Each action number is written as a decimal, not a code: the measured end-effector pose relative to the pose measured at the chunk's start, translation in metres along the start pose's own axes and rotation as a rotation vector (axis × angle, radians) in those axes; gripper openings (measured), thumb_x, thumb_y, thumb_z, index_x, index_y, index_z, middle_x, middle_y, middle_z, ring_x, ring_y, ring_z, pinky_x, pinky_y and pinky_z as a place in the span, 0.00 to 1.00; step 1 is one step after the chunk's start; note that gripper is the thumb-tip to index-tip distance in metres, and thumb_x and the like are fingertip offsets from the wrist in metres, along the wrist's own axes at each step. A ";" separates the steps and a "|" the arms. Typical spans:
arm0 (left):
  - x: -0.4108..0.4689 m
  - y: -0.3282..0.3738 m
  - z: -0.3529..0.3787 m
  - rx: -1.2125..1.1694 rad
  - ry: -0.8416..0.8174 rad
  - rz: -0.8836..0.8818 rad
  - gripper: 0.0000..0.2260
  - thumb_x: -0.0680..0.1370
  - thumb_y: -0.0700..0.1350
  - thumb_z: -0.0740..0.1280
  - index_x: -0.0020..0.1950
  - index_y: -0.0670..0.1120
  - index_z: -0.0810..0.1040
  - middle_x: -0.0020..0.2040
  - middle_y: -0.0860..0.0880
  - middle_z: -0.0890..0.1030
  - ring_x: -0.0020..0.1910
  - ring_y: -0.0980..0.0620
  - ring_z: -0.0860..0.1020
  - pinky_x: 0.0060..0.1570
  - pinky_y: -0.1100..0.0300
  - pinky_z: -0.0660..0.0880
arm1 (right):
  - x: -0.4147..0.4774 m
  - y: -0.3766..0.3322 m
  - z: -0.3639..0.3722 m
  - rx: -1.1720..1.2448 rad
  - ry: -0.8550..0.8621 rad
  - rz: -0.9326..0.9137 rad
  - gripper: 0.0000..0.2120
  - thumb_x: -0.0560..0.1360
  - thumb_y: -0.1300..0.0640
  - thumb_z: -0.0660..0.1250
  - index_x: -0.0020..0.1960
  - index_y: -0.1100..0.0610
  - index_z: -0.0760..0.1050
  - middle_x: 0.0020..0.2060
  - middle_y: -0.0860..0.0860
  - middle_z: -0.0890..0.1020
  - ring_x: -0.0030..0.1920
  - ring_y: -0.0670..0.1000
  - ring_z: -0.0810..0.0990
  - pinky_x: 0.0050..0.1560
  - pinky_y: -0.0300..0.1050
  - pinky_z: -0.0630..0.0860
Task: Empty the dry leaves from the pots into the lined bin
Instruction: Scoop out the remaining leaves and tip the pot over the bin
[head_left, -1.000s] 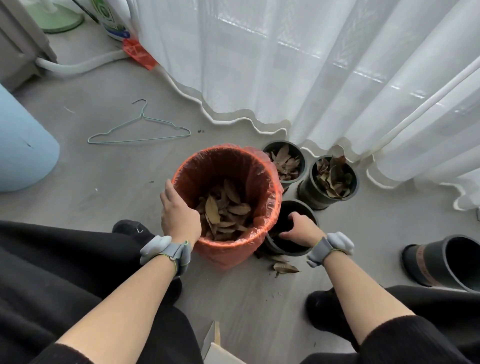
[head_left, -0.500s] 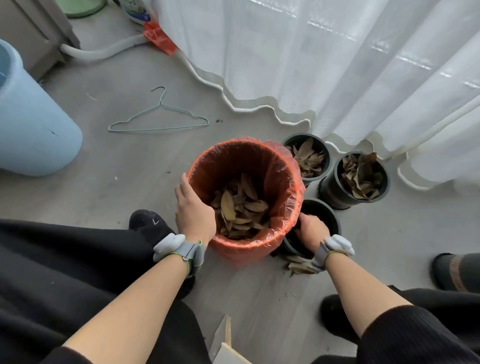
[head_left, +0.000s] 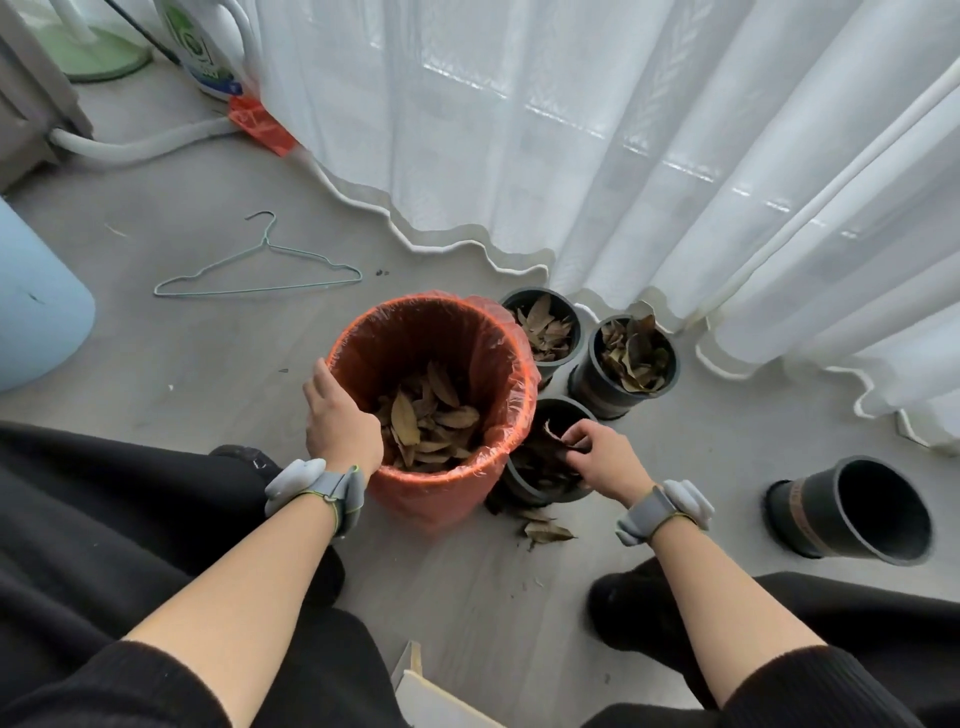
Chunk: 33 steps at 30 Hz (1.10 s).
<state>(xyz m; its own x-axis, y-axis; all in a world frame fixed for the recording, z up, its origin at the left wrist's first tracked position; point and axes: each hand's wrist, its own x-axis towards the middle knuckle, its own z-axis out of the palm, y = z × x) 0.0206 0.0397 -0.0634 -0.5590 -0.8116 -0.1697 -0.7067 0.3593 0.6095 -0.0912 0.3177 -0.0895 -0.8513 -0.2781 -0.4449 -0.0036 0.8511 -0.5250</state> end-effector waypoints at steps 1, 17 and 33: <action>-0.001 0.001 -0.001 -0.007 0.000 0.002 0.35 0.72 0.28 0.60 0.77 0.45 0.54 0.71 0.41 0.64 0.61 0.33 0.72 0.58 0.43 0.70 | -0.004 0.002 -0.003 0.027 0.006 0.012 0.04 0.75 0.60 0.69 0.47 0.52 0.75 0.43 0.53 0.83 0.40 0.55 0.82 0.48 0.53 0.81; -0.005 0.005 -0.004 -0.001 -0.038 0.000 0.35 0.73 0.29 0.59 0.77 0.45 0.53 0.72 0.40 0.62 0.61 0.31 0.71 0.59 0.42 0.69 | -0.028 -0.054 -0.088 0.485 0.288 -0.175 0.07 0.74 0.57 0.72 0.45 0.47 0.76 0.41 0.50 0.83 0.39 0.52 0.82 0.44 0.51 0.83; -0.004 0.004 -0.002 0.002 -0.041 0.004 0.35 0.73 0.29 0.59 0.78 0.46 0.52 0.73 0.42 0.61 0.62 0.33 0.71 0.59 0.44 0.69 | -0.025 -0.098 -0.048 0.318 0.302 -0.307 0.12 0.77 0.52 0.68 0.59 0.53 0.76 0.46 0.44 0.80 0.45 0.40 0.79 0.47 0.29 0.75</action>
<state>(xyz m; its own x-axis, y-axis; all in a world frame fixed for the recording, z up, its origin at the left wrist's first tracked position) 0.0210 0.0437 -0.0591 -0.5792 -0.7907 -0.1984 -0.7050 0.3636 0.6089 -0.0950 0.2626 0.0078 -0.9492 -0.3129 -0.0323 -0.1570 0.5605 -0.8132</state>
